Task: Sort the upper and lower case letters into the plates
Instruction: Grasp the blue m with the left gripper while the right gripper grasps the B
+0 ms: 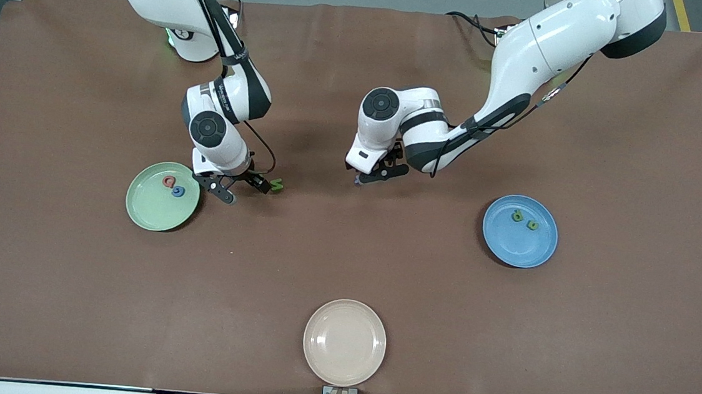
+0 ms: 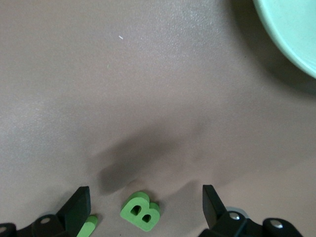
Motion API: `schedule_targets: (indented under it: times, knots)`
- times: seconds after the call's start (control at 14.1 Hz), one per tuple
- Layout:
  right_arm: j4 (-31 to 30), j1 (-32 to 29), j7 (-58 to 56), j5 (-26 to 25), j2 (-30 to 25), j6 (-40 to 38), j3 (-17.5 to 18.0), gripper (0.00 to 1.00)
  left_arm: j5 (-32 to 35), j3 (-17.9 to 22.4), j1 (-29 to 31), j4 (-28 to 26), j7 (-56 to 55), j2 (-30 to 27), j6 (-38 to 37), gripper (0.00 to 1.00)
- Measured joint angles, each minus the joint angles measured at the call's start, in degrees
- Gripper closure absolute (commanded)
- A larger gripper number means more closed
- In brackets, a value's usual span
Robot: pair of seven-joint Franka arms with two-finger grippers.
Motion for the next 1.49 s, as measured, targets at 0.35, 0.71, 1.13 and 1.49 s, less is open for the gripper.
schedule_targets:
  times: [0.35,0.71,1.13,1.49]
  knots:
    - [-0.1,1.4,0.0,0.0,0.0,-0.3,0.4,0.05,0.0,2.1,-1.7,0.2,0.2,0.8,1.2,0.01]
    - [-0.4,2.0,0.0,0.0,0.1,-0.5,0.4,0.08,0.0,2.5,-1.5,0.3,0.7,0.8,1.2,0.05]
    - [-0.4,2.0,0.0,0.0,0.1,-0.4,0.4,0.27,0.0,3.4,-1.5,0.6,0.8,0.8,1.8,0.34]
    - [0.7,1.3,-0.6,-0.1,0.1,-2.6,0.0,0.26,0.0,3.0,-1.6,1.2,0.5,0.7,2.0,0.53]
